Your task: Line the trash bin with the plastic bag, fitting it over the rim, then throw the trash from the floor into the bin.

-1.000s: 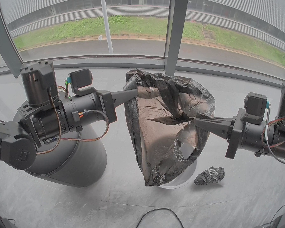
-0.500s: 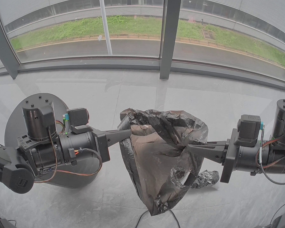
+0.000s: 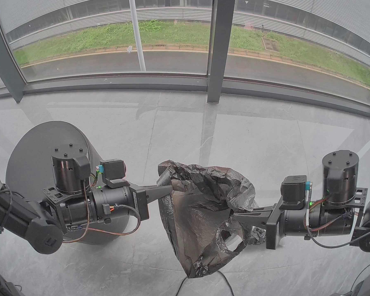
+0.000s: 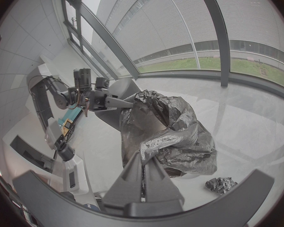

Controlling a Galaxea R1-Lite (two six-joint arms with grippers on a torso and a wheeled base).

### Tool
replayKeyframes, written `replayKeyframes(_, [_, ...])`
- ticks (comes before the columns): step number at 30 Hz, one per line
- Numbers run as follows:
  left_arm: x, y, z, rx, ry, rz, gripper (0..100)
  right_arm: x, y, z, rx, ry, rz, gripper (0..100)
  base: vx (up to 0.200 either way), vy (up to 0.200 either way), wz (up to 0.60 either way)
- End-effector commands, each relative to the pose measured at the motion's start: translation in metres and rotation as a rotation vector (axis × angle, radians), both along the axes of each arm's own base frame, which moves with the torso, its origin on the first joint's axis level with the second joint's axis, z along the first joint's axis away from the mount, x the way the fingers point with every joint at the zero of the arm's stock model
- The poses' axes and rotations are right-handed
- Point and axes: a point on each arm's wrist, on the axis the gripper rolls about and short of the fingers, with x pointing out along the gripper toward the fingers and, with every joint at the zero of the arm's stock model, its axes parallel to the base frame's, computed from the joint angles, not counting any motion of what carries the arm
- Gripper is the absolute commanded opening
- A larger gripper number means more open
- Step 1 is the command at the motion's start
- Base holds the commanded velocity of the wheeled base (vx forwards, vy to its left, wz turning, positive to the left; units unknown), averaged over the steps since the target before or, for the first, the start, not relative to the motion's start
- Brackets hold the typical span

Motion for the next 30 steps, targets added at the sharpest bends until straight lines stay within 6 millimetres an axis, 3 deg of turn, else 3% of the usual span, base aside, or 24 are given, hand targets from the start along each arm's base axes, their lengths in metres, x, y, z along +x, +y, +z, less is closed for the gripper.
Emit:
replayKeyframes(1, [0.008, 0.000, -0.031, 0.035, 0.089, -0.006, 0, 0.023, 0.005, -0.025, -0.051, 0.076, -0.035, 0, 0.000, 0.000, 0.00])
replayKeyframes(8, [-0.005, 0.012, -0.047, 0.043, 0.184, -0.030, 0, 0.044, 0.006, -0.045, -0.051, 0.113, -0.047, 0, 0.000, 0.000, 0.00])
replayKeyframes(13, [0.008, 0.018, -0.056, 0.048, 0.204, 0.007, 0, 0.056, 0.008, -0.056, -0.032, 0.087, -0.065, 0, 0.000, 0.000, 0.00])
replayKeyframes(15, [0.015, 0.016, -0.059, 0.048, 0.203, 0.010, 0, 0.061, 0.003, -0.056, -0.025, 0.074, -0.085, 0, 0.000, 0.000, 0.00])
replayKeyframes(23, [0.061, -0.015, -0.079, 0.027, 0.136, 0.002, 0, 0.086, -0.047, -0.053, -0.021, 0.053, -0.267, 0, 0.000, 0.000, 0.00])
replayKeyframes(30, [0.061, -0.027, -0.091, 0.051, 0.124, 0.050, 0, 0.094, -0.045, -0.075, -0.045, 0.105, -0.239, 0, 0.000, 0.000, 0.00])
